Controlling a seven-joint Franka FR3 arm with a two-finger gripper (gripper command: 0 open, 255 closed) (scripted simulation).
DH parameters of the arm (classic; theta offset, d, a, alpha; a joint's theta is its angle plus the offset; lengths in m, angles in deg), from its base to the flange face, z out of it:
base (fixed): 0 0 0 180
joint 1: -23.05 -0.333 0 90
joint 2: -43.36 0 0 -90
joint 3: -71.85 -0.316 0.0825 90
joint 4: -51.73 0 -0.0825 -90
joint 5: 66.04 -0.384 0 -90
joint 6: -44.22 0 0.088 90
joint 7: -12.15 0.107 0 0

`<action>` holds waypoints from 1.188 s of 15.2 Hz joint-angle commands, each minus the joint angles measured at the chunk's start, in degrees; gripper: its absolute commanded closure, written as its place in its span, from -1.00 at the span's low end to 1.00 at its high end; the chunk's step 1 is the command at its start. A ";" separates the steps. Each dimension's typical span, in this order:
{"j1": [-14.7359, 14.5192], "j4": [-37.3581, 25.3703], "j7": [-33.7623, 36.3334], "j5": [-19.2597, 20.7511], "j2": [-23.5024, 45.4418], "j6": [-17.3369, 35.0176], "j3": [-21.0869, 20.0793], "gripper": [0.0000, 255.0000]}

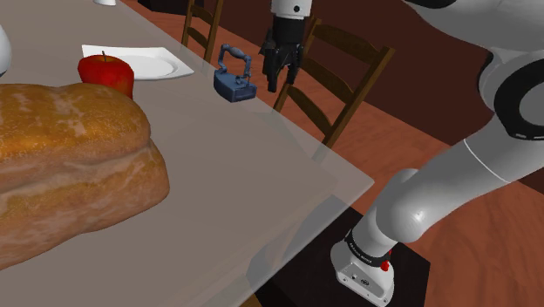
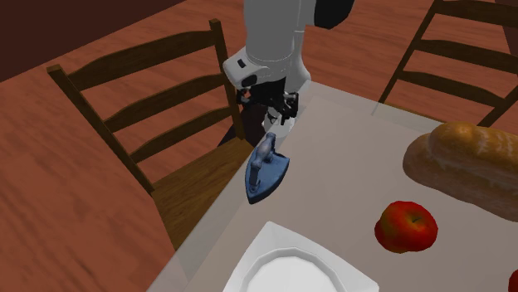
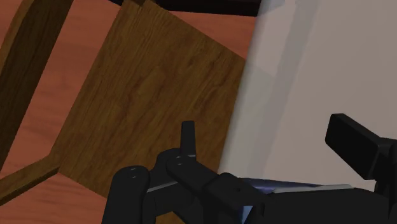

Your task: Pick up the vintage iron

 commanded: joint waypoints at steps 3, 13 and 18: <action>-0.32 -12.88 3.10 0.33 8.76 -3.47 -1.56 -1.00; -1.62 -28.46 7.08 1.69 20.28 -6.79 -3.26 -1.00; -1.42 -23.50 6.85 1.34 18.67 -3.40 -3.11 -1.00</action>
